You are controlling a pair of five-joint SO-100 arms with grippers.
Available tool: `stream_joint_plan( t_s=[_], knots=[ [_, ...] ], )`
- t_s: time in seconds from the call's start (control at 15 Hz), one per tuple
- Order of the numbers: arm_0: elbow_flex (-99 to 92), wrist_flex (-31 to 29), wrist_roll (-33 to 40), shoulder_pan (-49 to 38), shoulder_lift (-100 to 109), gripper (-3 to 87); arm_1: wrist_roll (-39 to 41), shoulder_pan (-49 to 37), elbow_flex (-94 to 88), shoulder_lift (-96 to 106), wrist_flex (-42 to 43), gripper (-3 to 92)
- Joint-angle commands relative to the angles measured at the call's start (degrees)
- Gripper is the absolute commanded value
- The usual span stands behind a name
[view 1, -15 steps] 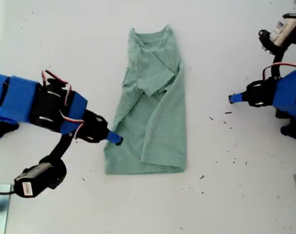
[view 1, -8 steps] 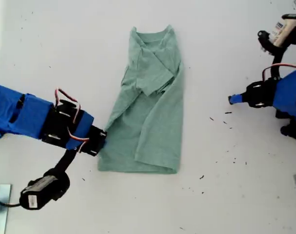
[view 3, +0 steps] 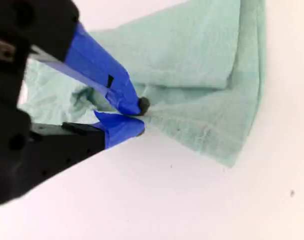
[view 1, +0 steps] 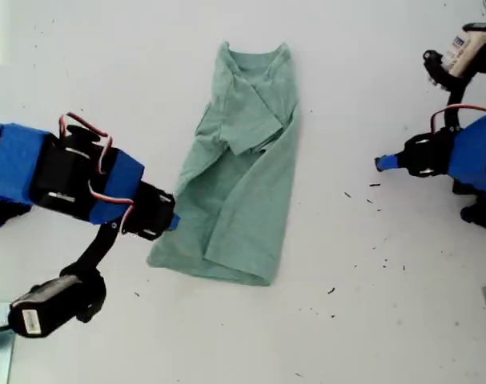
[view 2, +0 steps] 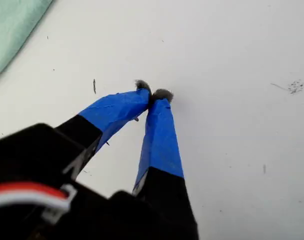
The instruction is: Fold t shirt
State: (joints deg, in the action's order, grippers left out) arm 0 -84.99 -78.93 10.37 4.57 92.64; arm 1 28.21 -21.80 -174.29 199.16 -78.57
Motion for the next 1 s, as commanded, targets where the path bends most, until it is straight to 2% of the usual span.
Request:
stream_joint_plan(
  t_s=[0.0, 0.07, 0.27, 0.33, 0.4, 0.47, 0.6, 0.73, 0.8, 0.93],
  knots=[
    [31.73, -0.88, 4.13, -0.53, -15.56, -0.2, -0.26, 0.26, -2.81, 0.18, -0.09, 2.5],
    [37.09, 3.52, 6.59, -1.14, -20.83, -0.2, -0.26, 0.18, -2.81, 0.18, -0.09, 2.5],
    [37.18, 19.6, 15.38, -2.46, -27.69, -0.2, -0.44, 0.26, -2.9, 0.09, -0.09, 2.5],
    [37.27, 24.35, 18.72, -2.37, -29.79, 11.5, -0.44, 0.26, -2.9, 0.09, -0.09, 2.5],
    [37.27, 25.84, 19.51, -2.37, -31.2, 19.6, -0.44, 0.26, -2.9, 0.09, -0.09, 2.5],
    [37.18, 25.05, 20.48, -2.55, -30.5, 23.8, -0.62, 0.26, -2.9, 0.0, -0.09, 2.5],
    [34.1, 24.26, 23.12, -1.32, -16.17, 25.5, -0.7, 0.26, -2.9, 0.0, -0.09, 2.5],
    [26.98, 20.65, 23.64, -3.43, -0.97, 26.4, -0.7, 0.26, -2.9, -0.09, -0.09, 2.5],
    [17.31, 18.98, 22.76, -5.8, 7.65, 24.6, -0.7, 0.26, -2.9, -0.09, -0.09, 2.5],
    [-18.81, 24.35, 16.7, -12.48, 31.99, 18.4, -0.7, 0.26, -2.9, -0.09, -0.09, 2.5]
  ],
)
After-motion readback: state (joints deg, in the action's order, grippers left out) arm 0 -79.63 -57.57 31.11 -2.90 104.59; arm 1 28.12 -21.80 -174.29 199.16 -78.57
